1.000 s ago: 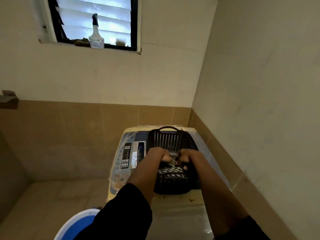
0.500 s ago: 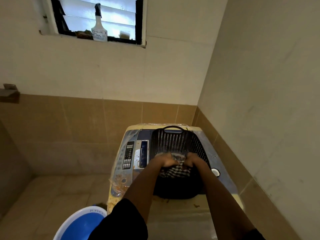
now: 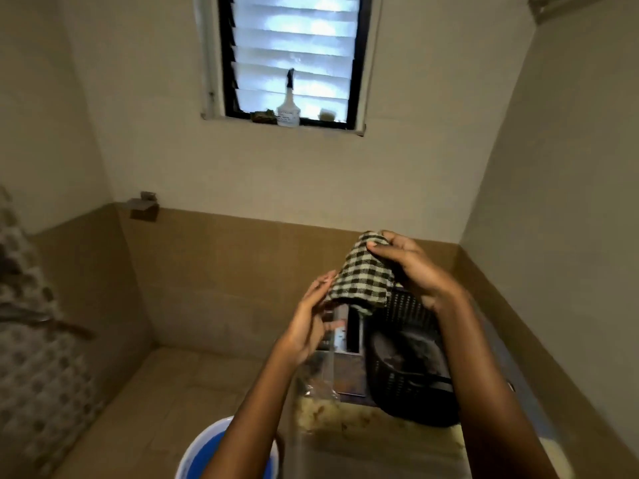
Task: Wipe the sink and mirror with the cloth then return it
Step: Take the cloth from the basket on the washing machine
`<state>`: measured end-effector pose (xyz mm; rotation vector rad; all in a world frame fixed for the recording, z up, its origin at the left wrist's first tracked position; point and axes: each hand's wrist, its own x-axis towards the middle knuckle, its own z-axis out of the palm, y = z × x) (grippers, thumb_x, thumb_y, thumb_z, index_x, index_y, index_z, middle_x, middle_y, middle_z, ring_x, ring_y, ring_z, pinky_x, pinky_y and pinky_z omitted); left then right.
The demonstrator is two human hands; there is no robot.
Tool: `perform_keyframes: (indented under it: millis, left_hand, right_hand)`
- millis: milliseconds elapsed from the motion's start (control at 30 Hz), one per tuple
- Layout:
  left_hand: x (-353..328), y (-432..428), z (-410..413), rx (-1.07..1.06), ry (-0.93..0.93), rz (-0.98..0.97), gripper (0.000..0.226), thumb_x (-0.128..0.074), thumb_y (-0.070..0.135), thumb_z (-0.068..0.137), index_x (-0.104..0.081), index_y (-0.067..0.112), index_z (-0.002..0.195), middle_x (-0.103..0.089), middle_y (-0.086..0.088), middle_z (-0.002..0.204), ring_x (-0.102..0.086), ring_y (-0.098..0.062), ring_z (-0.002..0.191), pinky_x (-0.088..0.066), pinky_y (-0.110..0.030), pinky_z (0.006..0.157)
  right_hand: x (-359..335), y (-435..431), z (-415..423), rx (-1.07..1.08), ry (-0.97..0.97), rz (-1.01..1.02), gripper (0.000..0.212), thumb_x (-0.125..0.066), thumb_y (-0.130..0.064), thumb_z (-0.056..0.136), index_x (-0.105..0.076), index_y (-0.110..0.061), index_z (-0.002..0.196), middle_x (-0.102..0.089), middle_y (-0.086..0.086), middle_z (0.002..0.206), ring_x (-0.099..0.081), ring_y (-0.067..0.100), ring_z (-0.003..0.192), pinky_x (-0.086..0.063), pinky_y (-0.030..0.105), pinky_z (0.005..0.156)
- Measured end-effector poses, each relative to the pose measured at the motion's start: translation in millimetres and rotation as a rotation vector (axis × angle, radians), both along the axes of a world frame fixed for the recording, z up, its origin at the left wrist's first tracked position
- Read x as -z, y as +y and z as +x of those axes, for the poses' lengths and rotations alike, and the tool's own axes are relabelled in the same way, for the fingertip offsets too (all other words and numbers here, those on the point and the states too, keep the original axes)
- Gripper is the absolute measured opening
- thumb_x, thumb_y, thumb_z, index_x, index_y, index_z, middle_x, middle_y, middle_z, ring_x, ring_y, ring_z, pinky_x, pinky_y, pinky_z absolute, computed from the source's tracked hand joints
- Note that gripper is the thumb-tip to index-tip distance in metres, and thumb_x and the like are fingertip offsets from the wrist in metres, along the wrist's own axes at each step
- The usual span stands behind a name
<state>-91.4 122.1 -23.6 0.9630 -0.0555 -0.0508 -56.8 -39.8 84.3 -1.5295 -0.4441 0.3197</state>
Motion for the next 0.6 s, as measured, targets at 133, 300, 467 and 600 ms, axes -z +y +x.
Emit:
perform_keyframes:
  millis: [133, 300, 467, 600]
  left_hand:
    - [-7, 75, -83, 0.039, -0.016, -0.225, 0.075, -0.072, 0.049, 0.067, -0.058, 0.009, 0.128, -0.063, -0.019, 0.126, -0.066, -0.032, 0.107, -0.054, -0.048, 0.087]
    - [-13, 187, -210, -0.408, -0.051, -0.293, 0.063, -0.087, 0.015, 0.052, -0.066, 0.002, 0.110, -0.074, -0.017, 0.102, -0.074, -0.025, 0.087, -0.061, -0.038, 0.075]
    - [-26, 294, -371, -0.923, 0.066, 0.156, 0.042, -0.073, 0.001, 0.070, -0.063, 0.006, 0.111, -0.074, -0.008, 0.092, -0.071, -0.019, 0.081, -0.059, -0.024, 0.065]
    - [-33, 351, -506, -1.144, 0.184, 0.372, 0.044, -0.076, 0.001, 0.069, -0.061, 0.004, 0.111, -0.072, -0.011, 0.097, -0.068, -0.026, 0.090, -0.058, -0.027, 0.070]
  right_hand:
    - [-6, 90, -50, -0.258, 0.039, 0.100, 0.016, -0.052, -0.004, 0.088, -0.059, -0.009, 0.102, -0.069, 0.002, 0.090, -0.066, 0.014, 0.084, -0.055, 0.024, 0.077]
    - [17, 216, -131, -0.550, 0.090, 0.106, 0.021, -0.047, 0.003, 0.086, -0.059, -0.013, 0.085, -0.067, -0.001, 0.079, -0.062, 0.012, 0.077, -0.053, 0.022, 0.068]
    - [64, 331, -248, -0.736, 0.154, 0.001, 0.019, -0.049, 0.004, 0.083, -0.057, -0.011, 0.090, -0.065, 0.004, 0.086, -0.061, 0.013, 0.080, -0.050, 0.020, 0.065]
    - [101, 413, -365, -0.801, 0.214, -0.130, 0.022, -0.054, 0.004, 0.086, -0.055, -0.010, 0.102, -0.066, 0.009, 0.094, -0.063, 0.015, 0.080, -0.054, 0.021, 0.065]
